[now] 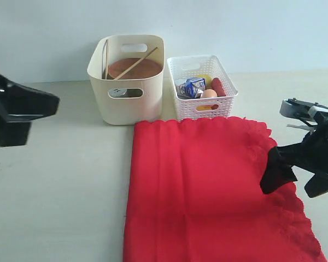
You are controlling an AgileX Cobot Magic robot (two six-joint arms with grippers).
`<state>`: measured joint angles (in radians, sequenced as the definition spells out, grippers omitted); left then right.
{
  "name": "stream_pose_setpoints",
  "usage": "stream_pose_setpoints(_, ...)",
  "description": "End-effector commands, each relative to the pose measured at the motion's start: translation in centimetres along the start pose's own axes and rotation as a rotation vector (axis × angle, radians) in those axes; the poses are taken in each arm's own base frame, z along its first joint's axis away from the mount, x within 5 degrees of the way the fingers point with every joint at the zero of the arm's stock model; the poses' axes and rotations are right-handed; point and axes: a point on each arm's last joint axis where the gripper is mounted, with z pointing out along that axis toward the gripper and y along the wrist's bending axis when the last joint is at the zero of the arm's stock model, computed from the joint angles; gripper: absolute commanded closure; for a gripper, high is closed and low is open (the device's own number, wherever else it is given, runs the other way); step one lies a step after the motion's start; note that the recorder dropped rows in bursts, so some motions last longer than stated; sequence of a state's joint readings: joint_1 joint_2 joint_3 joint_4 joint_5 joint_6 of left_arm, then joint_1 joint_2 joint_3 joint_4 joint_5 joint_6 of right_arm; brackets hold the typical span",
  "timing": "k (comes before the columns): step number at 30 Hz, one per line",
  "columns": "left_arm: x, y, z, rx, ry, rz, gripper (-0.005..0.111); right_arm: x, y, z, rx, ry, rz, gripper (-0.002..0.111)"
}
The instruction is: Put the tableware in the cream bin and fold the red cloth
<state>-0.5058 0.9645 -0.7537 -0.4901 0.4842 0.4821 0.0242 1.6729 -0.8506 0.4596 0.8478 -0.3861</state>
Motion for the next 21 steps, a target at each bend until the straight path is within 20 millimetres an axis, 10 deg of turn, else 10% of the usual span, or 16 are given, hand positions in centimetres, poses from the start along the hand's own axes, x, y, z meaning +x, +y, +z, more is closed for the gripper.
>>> stream_pose_setpoints(1, 1.1, -0.6, -4.2, -0.022, -0.086, 0.030, 0.107, 0.1, -0.2, 0.0, 0.002, -0.027, 0.006, 0.020)
stream_pose_setpoints(9, 6.0, -1.3, -8.8, -0.111, -0.169, 0.054, 0.107, 0.4, -0.3, 0.2, 0.002, -0.012, -0.015, 0.020)
stream_pose_setpoints(21, 10.7, -0.1, -7.5, -0.225, -0.266, 0.003, 0.107, 0.3, -0.4, 0.5, 0.003, -0.010, -0.057, 0.020)
